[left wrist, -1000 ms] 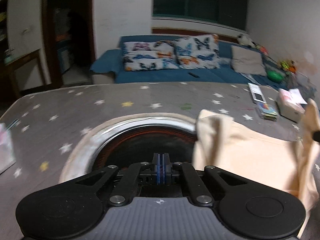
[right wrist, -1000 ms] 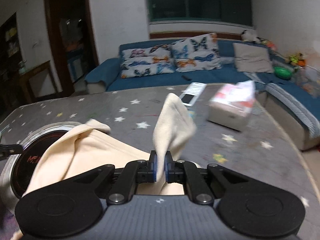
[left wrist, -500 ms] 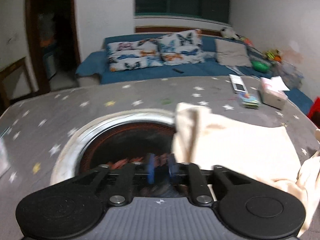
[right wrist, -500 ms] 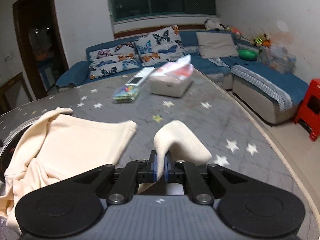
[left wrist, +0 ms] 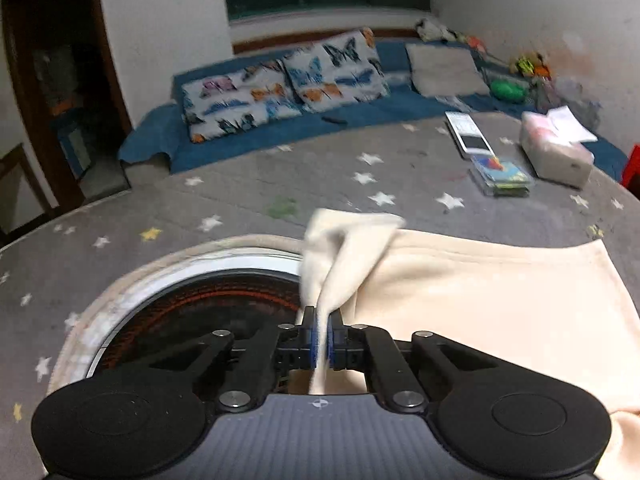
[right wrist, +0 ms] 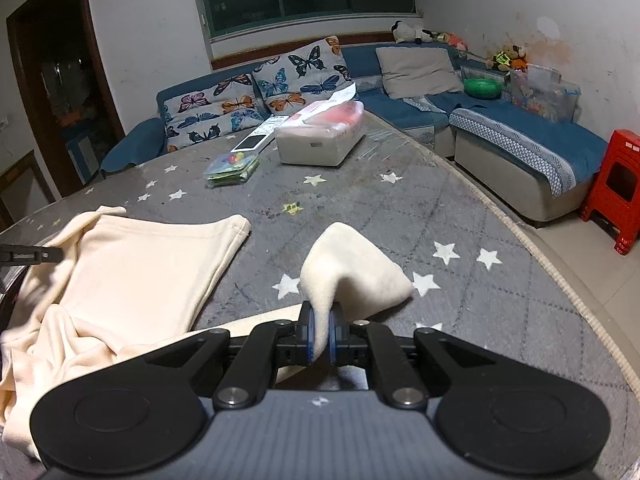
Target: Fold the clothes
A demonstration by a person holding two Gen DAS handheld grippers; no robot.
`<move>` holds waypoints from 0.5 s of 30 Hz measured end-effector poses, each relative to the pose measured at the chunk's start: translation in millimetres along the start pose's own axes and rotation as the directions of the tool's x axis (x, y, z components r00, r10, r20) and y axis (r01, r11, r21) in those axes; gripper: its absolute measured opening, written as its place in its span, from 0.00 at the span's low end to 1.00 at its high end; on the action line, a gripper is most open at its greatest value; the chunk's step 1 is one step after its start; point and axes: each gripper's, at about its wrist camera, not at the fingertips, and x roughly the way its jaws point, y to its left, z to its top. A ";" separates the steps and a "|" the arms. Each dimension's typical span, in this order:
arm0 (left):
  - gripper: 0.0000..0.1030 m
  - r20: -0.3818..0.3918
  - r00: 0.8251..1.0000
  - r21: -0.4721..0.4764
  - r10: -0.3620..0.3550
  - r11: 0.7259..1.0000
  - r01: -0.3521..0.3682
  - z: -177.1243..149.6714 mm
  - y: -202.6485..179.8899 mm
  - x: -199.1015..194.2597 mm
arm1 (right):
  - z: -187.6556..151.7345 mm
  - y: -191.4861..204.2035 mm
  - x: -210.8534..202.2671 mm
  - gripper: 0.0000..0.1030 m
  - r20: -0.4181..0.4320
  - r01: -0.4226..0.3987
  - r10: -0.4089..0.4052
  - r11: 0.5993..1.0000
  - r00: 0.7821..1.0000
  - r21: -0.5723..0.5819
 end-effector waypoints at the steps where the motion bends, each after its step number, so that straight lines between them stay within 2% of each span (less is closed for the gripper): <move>1: 0.04 0.012 1.000 -0.018 0.009 1.000 -0.008 -2.0 6.1 -8.0 | -0.5 -0.5 0.0 0.06 -0.001 0.002 -0.002 1.000 1.000 -0.002; 7: 0.04 0.063 0.995 -0.178 0.071 0.982 -0.059 -23.0 55.0 -66.9 | 0.5 -3.1 -3.4 0.06 0.014 0.013 -0.012 1.000 1.000 -0.014; 10: 0.04 0.057 0.991 -0.263 0.124 0.959 -0.104 -43.8 80.1 -99.3 | 1.6 -4.4 -6.0 0.06 0.022 0.017 -0.017 1.000 1.000 -0.020; 15: 0.04 0.022 0.986 -0.374 0.165 0.916 -0.145 -86.6 110.5 -153.2 | 3.1 -4.2 -11.4 0.06 0.032 0.027 -0.026 0.999 0.999 -0.045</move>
